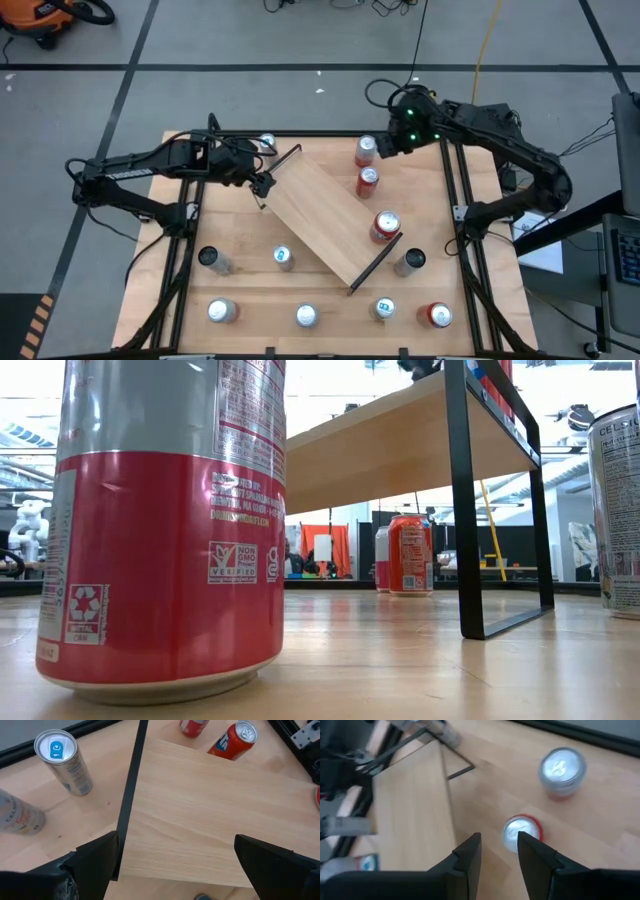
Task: Place canned beverage on shelf
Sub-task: Put the top pink white soda can on the shelf
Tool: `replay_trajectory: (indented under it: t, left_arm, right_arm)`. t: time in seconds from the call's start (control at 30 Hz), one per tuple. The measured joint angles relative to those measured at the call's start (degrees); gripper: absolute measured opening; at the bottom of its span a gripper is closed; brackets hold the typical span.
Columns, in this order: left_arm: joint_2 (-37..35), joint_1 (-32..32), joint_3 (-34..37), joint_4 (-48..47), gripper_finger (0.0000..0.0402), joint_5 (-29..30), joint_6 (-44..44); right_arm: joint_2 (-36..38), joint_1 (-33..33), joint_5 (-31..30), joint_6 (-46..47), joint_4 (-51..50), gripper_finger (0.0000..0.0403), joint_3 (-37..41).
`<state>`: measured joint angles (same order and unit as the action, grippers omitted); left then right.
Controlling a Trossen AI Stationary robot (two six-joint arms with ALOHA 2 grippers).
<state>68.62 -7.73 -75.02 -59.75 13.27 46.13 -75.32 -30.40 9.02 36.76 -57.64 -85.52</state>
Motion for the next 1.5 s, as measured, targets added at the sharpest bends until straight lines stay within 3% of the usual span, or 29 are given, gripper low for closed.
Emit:
replay_trajectory:
  t: [0.3,0.43,0.7,1.1,1.5]
  left_arm:
    - [0.0,-1.9,0.0,-12.6,0.0397,-6.4,9.1]
    - [-0.6,-1.6,0.0,-12.9,0.0397,-9.3,8.7]
    - [-0.8,-0.7,0.0,-12.3,0.0397,-8.7,9.8]
    - [-1.1,-0.4,0.0,-9.5,0.0397,-8.5,12.8]
    - [-1.2,-1.9,0.0,-6.1,0.0397,-8.8,11.6]
  right_arm:
    - [7.2,2.0,-5.8,3.2,-8.0,0.0105,0.0]
    - [9.3,3.6,-5.9,4.6,-9.1,0.0105,0.0]
    - [10.5,5.8,-9.3,6.7,-9.1,0.0105,0.0]
    - [0.1,3.8,-8.9,6.2,-13.1,0.0105,0.0]
    - [-10.2,-2.2,-2.7,0.1,-1.1,0.0145,0.0]
